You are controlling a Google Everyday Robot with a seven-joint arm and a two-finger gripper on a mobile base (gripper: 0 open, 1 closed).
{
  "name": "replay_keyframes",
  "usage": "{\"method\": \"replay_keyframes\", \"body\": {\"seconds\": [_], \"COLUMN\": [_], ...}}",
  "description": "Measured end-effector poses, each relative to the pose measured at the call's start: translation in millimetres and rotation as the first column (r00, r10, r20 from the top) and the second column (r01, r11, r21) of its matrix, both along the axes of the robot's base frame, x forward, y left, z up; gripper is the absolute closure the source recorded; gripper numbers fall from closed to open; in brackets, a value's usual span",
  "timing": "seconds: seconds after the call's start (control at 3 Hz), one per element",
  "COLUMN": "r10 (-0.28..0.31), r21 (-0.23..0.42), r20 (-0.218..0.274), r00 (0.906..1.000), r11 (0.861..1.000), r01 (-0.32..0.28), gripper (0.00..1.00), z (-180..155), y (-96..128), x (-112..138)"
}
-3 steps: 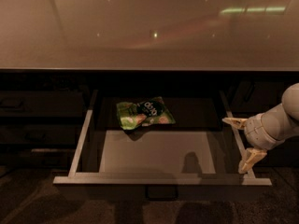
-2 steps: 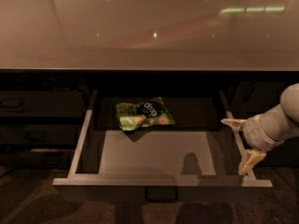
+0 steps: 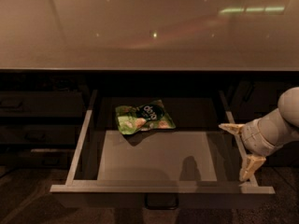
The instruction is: Open top drawer
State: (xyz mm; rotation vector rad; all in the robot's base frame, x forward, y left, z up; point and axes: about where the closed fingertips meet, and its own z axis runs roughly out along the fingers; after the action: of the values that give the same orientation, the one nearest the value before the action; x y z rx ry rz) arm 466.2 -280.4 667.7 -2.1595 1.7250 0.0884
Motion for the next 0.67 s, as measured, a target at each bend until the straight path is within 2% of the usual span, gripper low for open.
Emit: {"method": "replay_keyframes", "body": {"seconds": [0.33, 0.67], "r10": [0.023, 0.140], "r21": [-0.007, -0.116], "r20": [-0.004, 0.095], "r00": [0.9997, 0.9855], "r11": [1.000, 0.985], "r01": [-0.023, -0.129], "gripper": [0.00, 0.00], "z": [-1.4, 19.8], "y": [4.1, 6.8], "x": [-8.6, -35.6]}}
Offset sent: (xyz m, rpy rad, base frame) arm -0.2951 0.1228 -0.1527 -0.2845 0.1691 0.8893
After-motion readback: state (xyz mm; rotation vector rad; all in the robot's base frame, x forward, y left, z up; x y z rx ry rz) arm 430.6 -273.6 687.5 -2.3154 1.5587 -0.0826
